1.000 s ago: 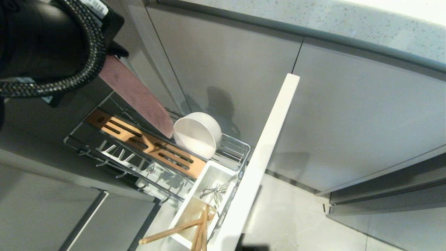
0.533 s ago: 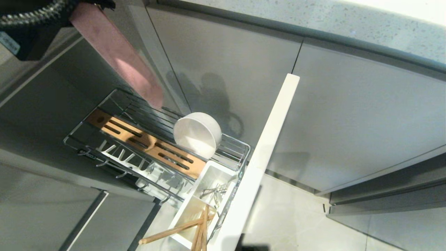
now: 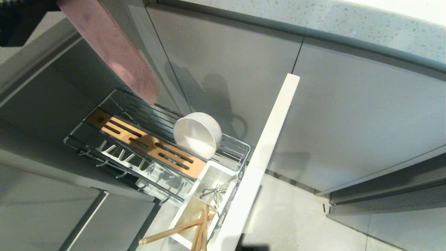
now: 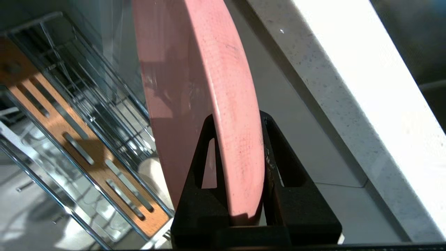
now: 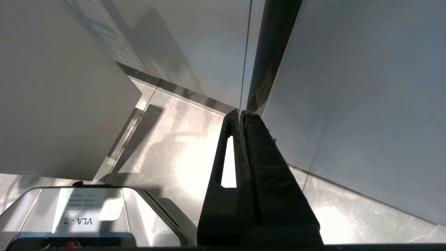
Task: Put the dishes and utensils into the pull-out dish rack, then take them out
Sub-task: Take the plate out of the cupboard
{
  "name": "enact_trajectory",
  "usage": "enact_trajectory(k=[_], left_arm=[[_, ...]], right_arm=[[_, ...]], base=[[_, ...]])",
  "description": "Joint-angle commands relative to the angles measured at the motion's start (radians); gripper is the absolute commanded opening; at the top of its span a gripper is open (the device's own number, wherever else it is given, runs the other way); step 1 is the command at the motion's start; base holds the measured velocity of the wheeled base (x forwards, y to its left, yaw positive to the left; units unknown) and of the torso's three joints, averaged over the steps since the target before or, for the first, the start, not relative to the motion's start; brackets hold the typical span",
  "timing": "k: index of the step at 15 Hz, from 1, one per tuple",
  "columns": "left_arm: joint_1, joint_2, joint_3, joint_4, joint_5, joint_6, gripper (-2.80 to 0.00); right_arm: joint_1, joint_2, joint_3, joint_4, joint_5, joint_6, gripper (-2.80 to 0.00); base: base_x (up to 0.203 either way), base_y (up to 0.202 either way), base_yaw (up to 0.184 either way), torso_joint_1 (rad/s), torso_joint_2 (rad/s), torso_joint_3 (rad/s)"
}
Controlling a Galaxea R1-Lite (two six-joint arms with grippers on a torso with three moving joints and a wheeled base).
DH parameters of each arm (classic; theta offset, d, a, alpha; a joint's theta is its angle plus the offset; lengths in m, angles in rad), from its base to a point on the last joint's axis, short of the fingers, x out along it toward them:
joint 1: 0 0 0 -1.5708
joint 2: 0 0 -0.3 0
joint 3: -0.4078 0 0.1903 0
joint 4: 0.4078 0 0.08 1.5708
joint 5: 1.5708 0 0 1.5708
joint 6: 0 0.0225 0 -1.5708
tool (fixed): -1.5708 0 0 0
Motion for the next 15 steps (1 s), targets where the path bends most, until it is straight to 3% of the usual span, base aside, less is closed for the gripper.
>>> enact_trajectory(k=[1,4,6,8,13,15], left_arm=[[-0.001,-0.012,-0.001,-0.024,0.007,0.061,-2.80],[-0.001,-0.024,-0.001,-0.154,-0.008,0.253,-2.80],[-0.001,-0.025,-0.001,-0.300,-0.029,0.398,-2.80],[0.000,-0.023,-0.001,-0.504,-0.059,0.582,-2.80],[0.006,-0.018,-0.001,-0.967,-0.194,1.042,-2.80],[0.057,-0.019,-0.001,-1.064,-0.279,1.185,-2.80]], right_arm=[[0.000,0.001,0.002,0.000,0.000,0.000,-2.80],[0.000,0.001,0.002,0.000,0.000,0.000,-2.80],[0.000,0.001,0.002,0.000,0.000,0.000,-2.80],[0.000,0.001,0.002,0.000,0.000,0.000,-2.80],[0.000,0.001,0.002,0.000,0.000,0.000,-2.80],[0.000,0.001,0.002,0.000,0.000,0.000,-2.80]], base=[[0.000,0.000,0.000,0.000,0.00,0.000],[0.000,0.000,0.000,0.000,0.00,0.000],[0.000,0.000,0.000,0.000,0.00,0.000],[0.000,0.000,0.000,0.000,0.00,0.000],[0.000,0.000,0.000,0.000,0.00,0.000],[0.000,0.000,0.000,0.000,0.00,0.000]])
